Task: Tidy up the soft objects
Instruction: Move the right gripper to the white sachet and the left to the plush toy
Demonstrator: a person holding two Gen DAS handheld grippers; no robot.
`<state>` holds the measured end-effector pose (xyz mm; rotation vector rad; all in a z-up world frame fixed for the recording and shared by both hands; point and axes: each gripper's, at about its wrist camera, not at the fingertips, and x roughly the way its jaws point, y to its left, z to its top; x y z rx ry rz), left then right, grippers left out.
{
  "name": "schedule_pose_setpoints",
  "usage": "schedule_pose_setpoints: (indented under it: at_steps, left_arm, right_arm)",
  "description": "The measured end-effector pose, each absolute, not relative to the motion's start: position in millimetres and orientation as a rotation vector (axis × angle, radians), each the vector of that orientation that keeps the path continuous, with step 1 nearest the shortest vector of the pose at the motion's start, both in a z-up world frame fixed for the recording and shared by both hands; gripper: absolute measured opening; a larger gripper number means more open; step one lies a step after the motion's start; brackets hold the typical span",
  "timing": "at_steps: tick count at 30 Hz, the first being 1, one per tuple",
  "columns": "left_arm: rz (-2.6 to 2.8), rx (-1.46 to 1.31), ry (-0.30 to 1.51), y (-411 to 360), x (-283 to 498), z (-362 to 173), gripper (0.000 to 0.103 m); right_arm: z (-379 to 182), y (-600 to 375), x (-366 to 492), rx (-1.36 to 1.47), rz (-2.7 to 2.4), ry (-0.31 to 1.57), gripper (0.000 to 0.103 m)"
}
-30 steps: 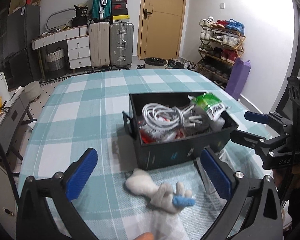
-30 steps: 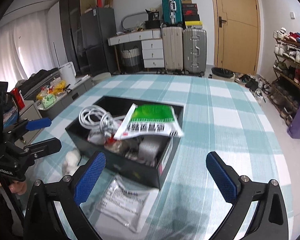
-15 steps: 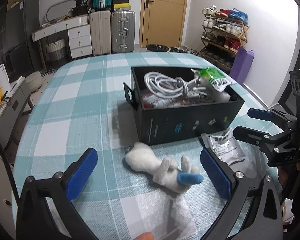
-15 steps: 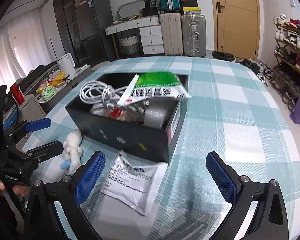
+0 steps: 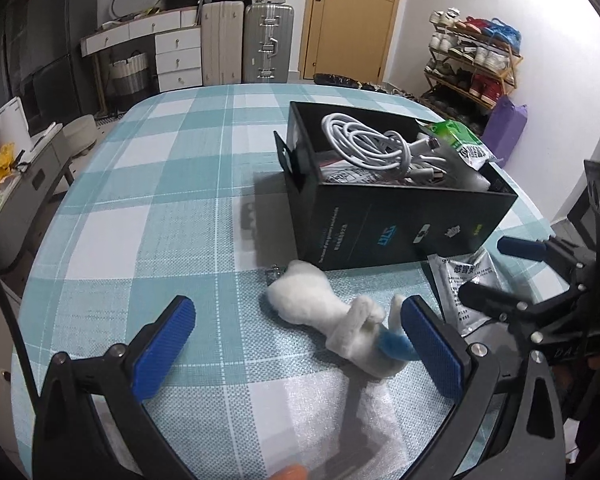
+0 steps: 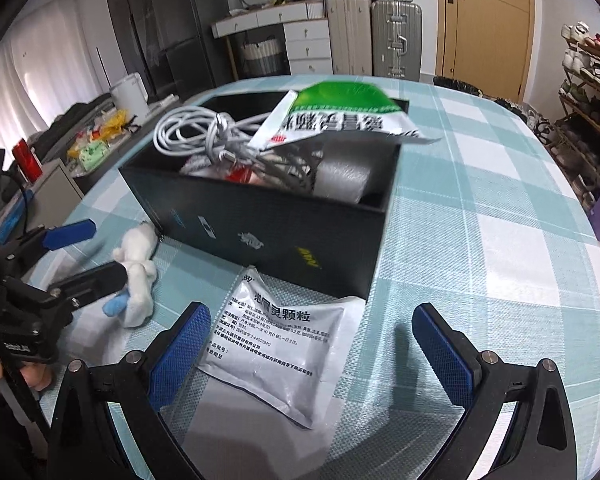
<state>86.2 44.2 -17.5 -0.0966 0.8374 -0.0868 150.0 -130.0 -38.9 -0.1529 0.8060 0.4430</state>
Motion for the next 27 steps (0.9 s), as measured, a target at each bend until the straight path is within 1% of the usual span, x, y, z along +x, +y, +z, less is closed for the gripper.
schedule_pose_setpoints:
  at_steps: [15, 27]
  left_arm:
    - [-0.127, -0.137, 0.876, 41, 90, -21, 0.103]
    - [-0.119, -0.149, 0.969, 24, 103, -31, 0.103]
  right_arm:
    - [-50, -119, 150, -0.218, 0.409, 0.848, 0.102]
    - [-54, -133, 146, -0.254, 0.411, 0.861, 0.102]
